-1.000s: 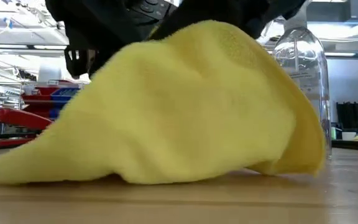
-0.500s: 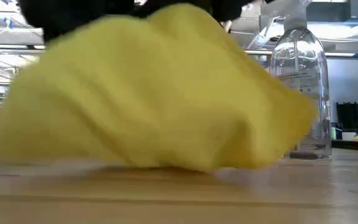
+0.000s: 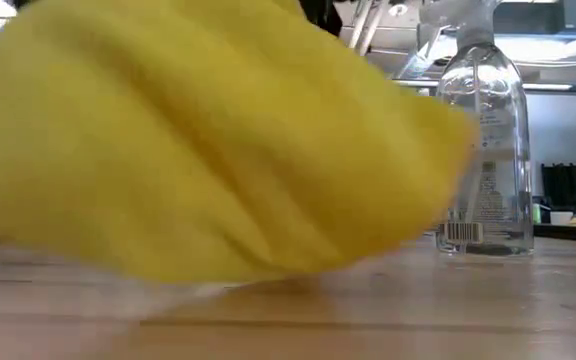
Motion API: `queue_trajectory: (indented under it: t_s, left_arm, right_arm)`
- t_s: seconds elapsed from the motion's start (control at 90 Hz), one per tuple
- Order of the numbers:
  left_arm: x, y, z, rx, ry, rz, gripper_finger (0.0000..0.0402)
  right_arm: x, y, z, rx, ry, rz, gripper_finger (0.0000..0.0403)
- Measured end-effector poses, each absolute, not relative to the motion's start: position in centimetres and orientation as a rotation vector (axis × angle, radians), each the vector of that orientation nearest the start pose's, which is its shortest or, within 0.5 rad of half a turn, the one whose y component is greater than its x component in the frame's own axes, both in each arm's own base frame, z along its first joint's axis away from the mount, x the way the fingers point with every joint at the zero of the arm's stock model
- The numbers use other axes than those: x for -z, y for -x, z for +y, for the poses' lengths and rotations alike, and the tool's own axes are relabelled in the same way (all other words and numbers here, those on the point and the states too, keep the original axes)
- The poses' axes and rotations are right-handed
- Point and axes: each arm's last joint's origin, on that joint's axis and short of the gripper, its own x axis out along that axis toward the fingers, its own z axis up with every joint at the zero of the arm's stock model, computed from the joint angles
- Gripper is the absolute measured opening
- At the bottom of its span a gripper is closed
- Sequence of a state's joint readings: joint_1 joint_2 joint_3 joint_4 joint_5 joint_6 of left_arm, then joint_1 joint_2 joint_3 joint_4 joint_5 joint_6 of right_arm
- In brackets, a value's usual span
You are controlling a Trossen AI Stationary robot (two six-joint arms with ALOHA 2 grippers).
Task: Apply microfiber cloth
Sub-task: Wipe the back of the cellphone using the microfiber cloth
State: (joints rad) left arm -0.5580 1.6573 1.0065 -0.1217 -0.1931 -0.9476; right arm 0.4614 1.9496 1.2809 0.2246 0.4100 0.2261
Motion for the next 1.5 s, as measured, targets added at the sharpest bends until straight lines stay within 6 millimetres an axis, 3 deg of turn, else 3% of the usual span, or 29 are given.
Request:
queue_trajectory:
  t_s: [0.1,0.356,0.778,1.111,1.222,1.5]
  left_arm:
    - [-20.0,-29.6,-17.5,-0.031,0.607,0.792,0.0007]
    - [-20.2,-29.7,-17.3,-0.044,0.609,0.764,0.0007]
    - [-20.0,-29.9,-17.2,-0.053,0.602,0.762,0.0007]
    - [-20.2,-29.8,-17.1,-0.057,0.618,0.762,0.0007]
    - [-20.2,-29.8,-17.1,-0.055,0.620,0.771,0.0007]
    - [-19.9,-29.7,-17.2,-0.045,0.608,0.796,0.0007]
  right_arm:
    - [-20.1,-39.2,17.9,-0.003,-0.024,0.436,0.0000]
    - [-21.5,-39.3,16.9,0.024,-0.057,0.376,0.0000]
    - [-18.5,-37.5,18.5,0.028,-0.005,0.619,0.0000]
    - [-22.8,-36.3,17.4,0.198,0.035,0.487,0.0000]
    - [-23.2,-36.1,17.3,0.210,0.040,0.480,0.0000]
    - [-19.4,-36.4,19.7,0.124,0.052,0.562,0.0000]
